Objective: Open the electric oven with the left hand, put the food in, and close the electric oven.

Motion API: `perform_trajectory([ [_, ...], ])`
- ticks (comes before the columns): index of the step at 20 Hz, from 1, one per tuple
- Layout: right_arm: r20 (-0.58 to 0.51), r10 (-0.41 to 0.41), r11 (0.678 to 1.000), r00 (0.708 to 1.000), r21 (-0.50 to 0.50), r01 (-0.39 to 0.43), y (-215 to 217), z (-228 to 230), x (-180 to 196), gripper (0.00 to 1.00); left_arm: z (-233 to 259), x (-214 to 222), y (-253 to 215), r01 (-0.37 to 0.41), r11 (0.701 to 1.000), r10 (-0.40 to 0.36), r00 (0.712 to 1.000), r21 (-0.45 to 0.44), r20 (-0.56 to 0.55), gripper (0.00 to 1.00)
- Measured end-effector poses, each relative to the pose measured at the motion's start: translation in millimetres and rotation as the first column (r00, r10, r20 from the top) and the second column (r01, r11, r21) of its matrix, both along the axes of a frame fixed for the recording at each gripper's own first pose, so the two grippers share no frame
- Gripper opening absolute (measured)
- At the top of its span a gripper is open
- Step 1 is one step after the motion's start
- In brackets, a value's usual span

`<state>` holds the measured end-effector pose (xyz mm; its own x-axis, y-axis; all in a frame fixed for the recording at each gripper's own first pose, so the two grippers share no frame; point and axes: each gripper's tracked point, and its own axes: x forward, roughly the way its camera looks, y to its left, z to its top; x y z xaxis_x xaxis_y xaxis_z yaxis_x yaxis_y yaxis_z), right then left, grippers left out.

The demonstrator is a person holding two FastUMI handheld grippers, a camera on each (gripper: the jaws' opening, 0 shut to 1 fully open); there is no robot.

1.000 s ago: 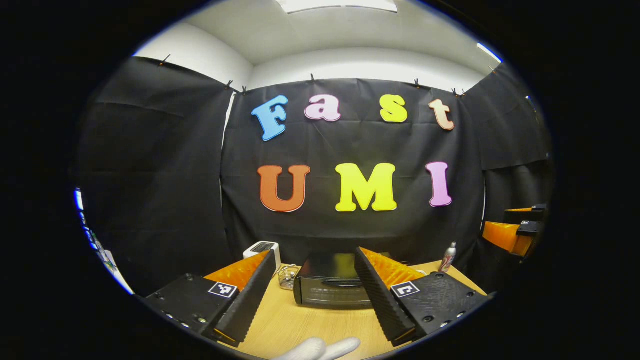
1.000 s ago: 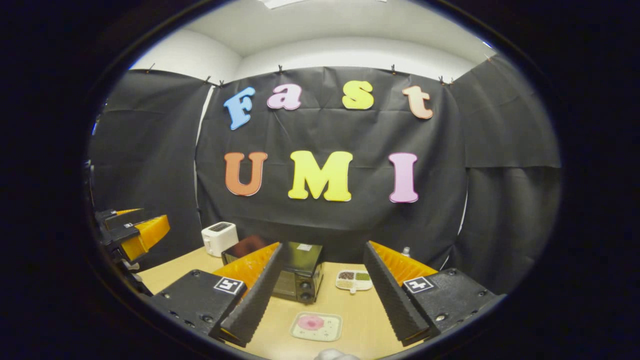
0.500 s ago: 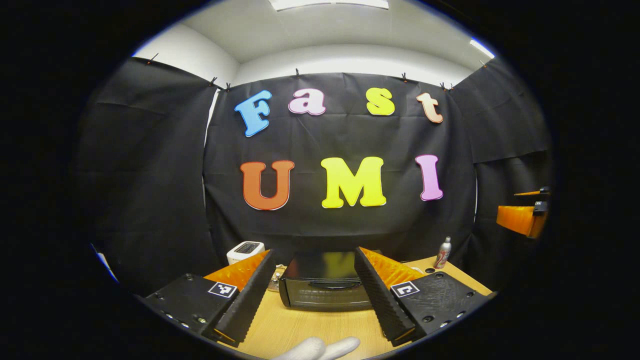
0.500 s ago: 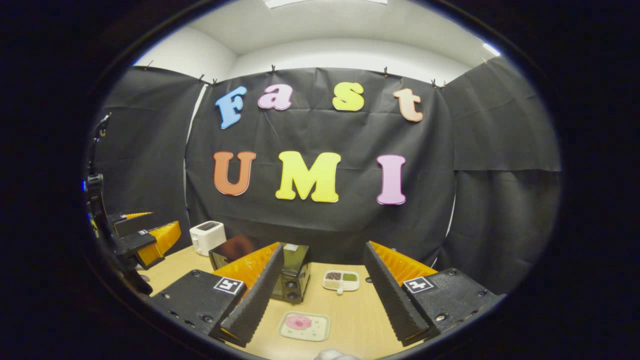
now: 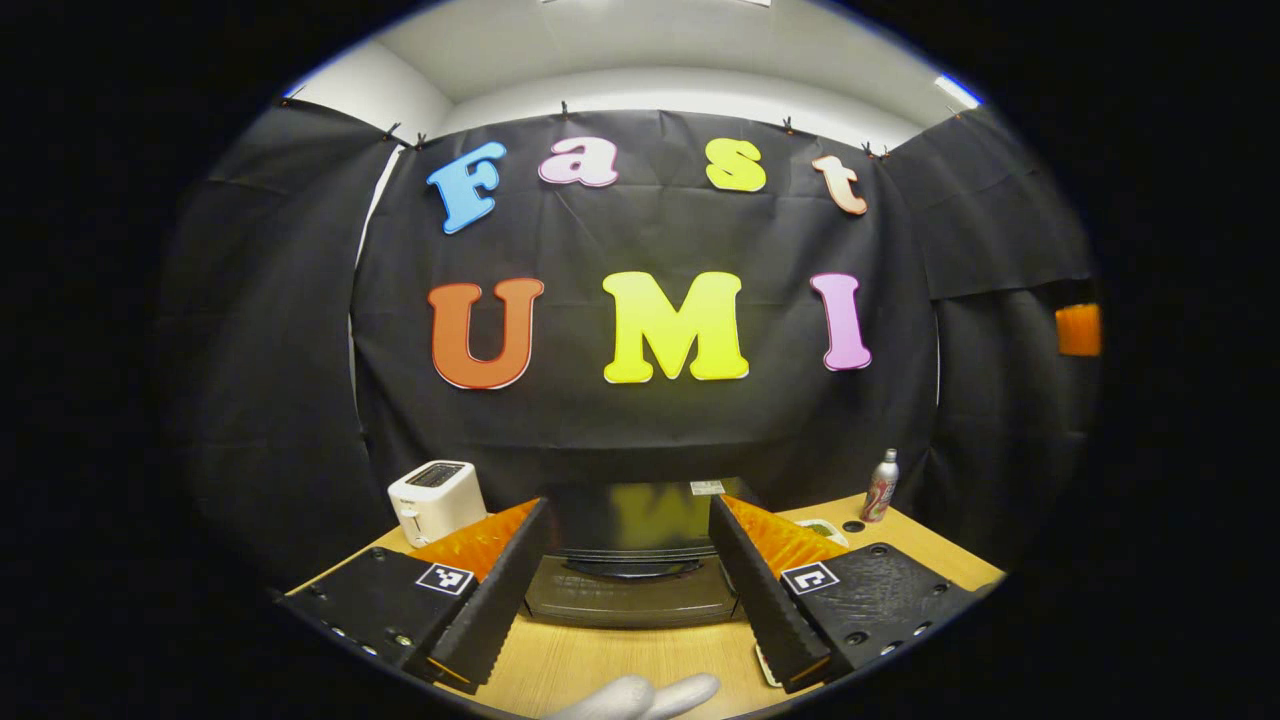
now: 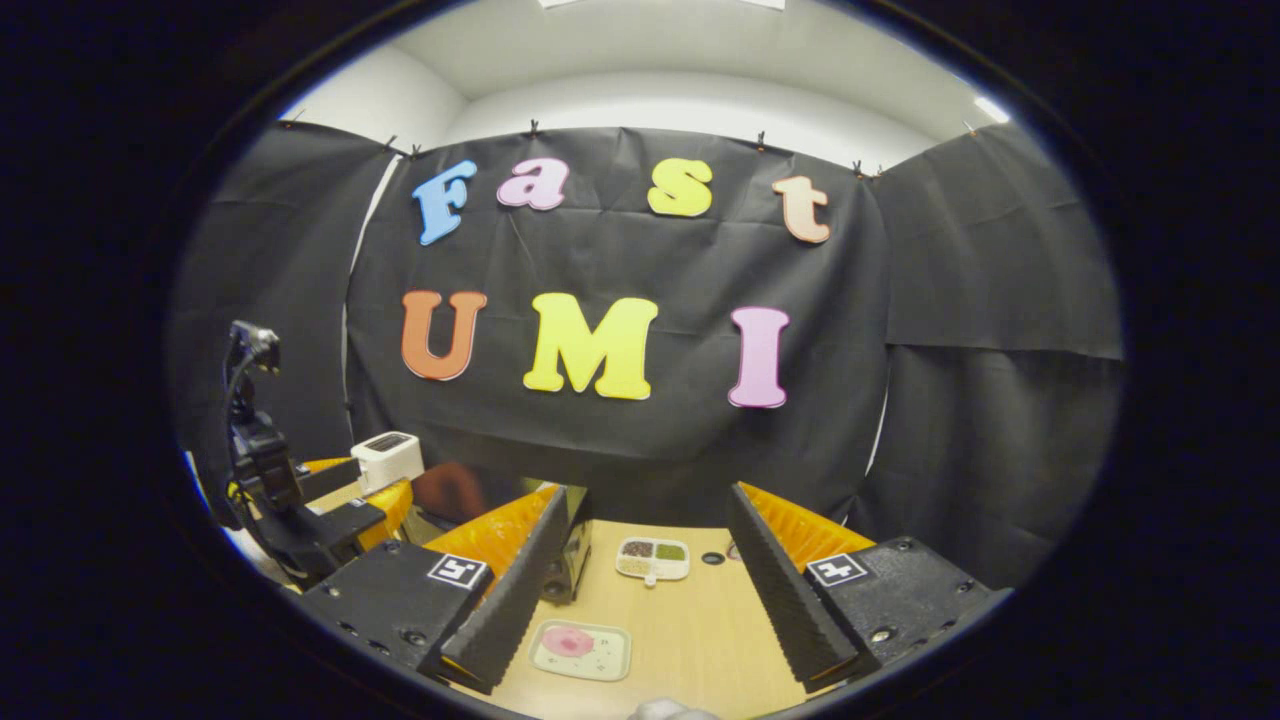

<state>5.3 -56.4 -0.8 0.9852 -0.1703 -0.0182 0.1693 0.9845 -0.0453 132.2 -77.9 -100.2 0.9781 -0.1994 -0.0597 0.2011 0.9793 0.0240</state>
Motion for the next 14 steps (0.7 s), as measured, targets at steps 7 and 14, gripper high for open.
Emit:
perform_trajectory([
  [7, -0.051, -0.042, 0.999, 0.998, 0.001, 0.043, -8, -8, 9, 0.96, -72, 64, -1, -0.021, 1.000, 0.021, 0.993, 0.004, -0.119, 0.96],
  [14, -0.080, -0.063, 0.998, 0.995, 0.021, 0.065, -12, -17, 9, 0.96, -116, 90, -12, -0.006, 1.000, 0.007, 0.980, 0.006, -0.197, 0.96],
])
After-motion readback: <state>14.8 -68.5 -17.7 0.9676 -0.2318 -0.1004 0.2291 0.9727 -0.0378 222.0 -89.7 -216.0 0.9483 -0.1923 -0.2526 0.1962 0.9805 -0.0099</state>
